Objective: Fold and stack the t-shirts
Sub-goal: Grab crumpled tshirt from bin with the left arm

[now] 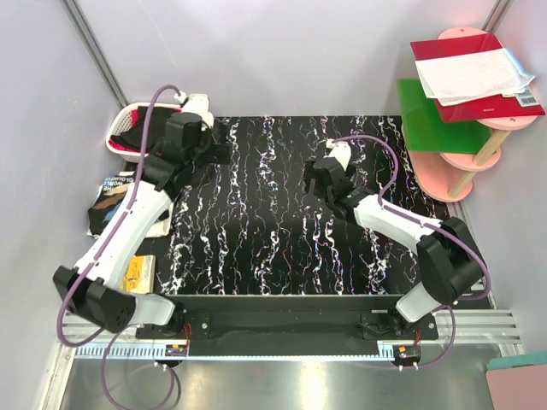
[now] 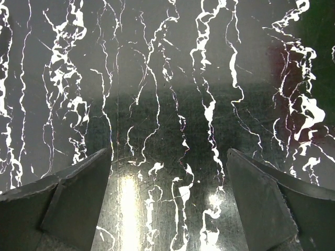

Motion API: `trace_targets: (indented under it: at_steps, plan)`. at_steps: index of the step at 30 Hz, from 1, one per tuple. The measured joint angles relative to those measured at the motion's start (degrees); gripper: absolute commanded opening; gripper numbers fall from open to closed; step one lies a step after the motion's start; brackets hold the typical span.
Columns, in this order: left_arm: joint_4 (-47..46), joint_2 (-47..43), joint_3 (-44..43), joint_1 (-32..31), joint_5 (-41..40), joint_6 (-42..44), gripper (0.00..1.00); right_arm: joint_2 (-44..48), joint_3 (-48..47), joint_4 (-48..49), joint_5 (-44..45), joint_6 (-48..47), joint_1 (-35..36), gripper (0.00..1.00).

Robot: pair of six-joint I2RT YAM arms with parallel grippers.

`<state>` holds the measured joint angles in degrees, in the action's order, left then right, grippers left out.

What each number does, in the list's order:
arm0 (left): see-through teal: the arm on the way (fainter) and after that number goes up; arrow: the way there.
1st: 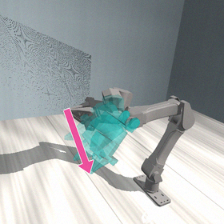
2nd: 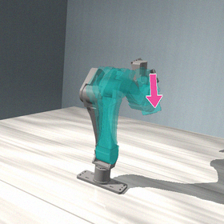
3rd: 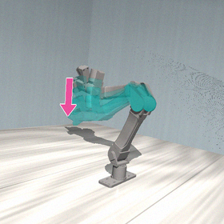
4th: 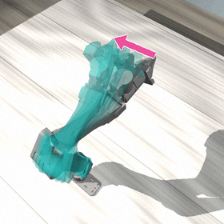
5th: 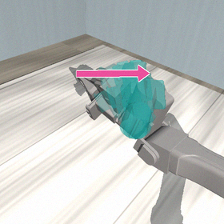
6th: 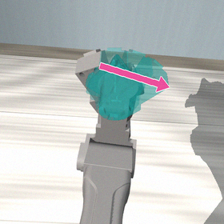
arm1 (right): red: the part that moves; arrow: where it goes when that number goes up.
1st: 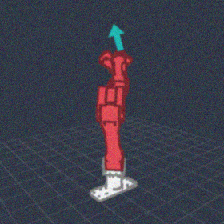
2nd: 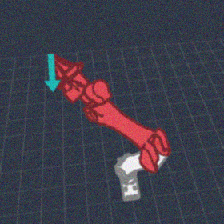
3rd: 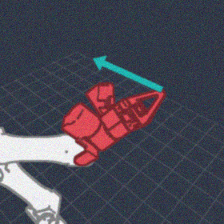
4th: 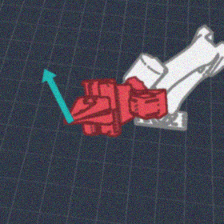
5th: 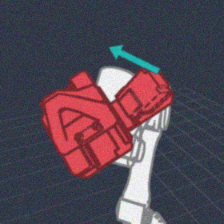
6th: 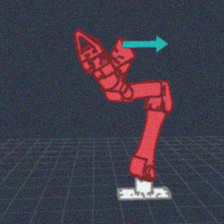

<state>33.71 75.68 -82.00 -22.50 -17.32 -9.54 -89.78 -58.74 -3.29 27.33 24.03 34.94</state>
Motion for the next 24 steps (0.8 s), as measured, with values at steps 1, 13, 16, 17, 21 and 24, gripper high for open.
trace_targets:
  at_steps: [1, 13, 16, 17, 21, 24]
  plan:
    - [0.04, 1.01, -0.13, 0.00, 0.87, 0.17, 0.99, 0.00, 0.42, 0.52, 0.00, -0.17, 0.13, 1.00]
    - [11.30, 21.55, -8.35, 0.59, -3.15, -2.56, 0.99, 0.87, 0.85, -0.48, 3.67, -1.05, 0.22, 0.98]
    - [12.55, 21.84, -10.25, 3.10, -4.85, -4.37, 0.99, 3.80, 1.20, -2.84, 8.72, -1.73, 0.26, 0.98]
    - [12.94, 22.27, -11.67, 4.39, -5.29, -5.18, 0.99, 5.68, 1.84, -3.10, 10.56, -2.05, 0.26, 0.98]
    - [13.46, 27.43, -20.68, 9.94, -7.30, -6.84, 0.99, 16.15, 5.60, -4.07, 17.59, -3.87, 0.28, 0.99]
    - [14.25, 35.17, -30.42, 12.76, -9.33, -6.86, 0.99, 23.58, 8.20, -3.76, 21.16, -5.51, 0.28, 1.00]
